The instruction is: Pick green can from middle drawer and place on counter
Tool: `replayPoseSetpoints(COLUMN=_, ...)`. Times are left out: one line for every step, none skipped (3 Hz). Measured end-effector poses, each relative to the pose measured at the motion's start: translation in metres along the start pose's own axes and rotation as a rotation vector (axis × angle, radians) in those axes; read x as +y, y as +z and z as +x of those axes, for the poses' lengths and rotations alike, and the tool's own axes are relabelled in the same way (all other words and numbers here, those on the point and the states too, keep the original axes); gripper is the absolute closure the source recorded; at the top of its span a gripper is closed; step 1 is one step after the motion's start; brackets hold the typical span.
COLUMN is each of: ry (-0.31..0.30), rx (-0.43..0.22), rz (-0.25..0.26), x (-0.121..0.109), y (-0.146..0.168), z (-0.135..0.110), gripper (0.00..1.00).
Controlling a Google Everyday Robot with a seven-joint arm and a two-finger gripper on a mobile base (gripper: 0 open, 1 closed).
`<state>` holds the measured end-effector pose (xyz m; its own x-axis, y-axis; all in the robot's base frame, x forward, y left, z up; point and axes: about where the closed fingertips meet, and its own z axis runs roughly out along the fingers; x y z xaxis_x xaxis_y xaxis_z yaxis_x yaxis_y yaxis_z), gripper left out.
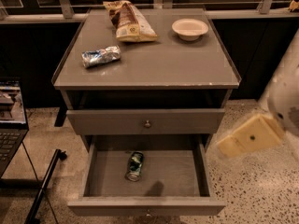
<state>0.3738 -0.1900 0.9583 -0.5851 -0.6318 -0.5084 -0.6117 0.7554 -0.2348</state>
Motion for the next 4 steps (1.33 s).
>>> replayPoseSetpoints(ry=0.191, rx=-0.023, rz=0.003, x=0.007, y=0.013, z=0.027, gripper=0.0)
replayPoseSetpoints(ry=0.191, rx=-0.023, rz=0.003, x=0.007, y=0.013, z=0.027, gripper=0.0)
replayPoseSetpoints(ry=0.258, rx=-0.069, rz=0.042, x=0.006, y=0.009, z=0.025, gripper=0.0)
replayPoseSetpoints(ry=0.459, rx=-0.131, rz=0.01, x=0.022, y=0.045, z=0.028, gripper=0.0)
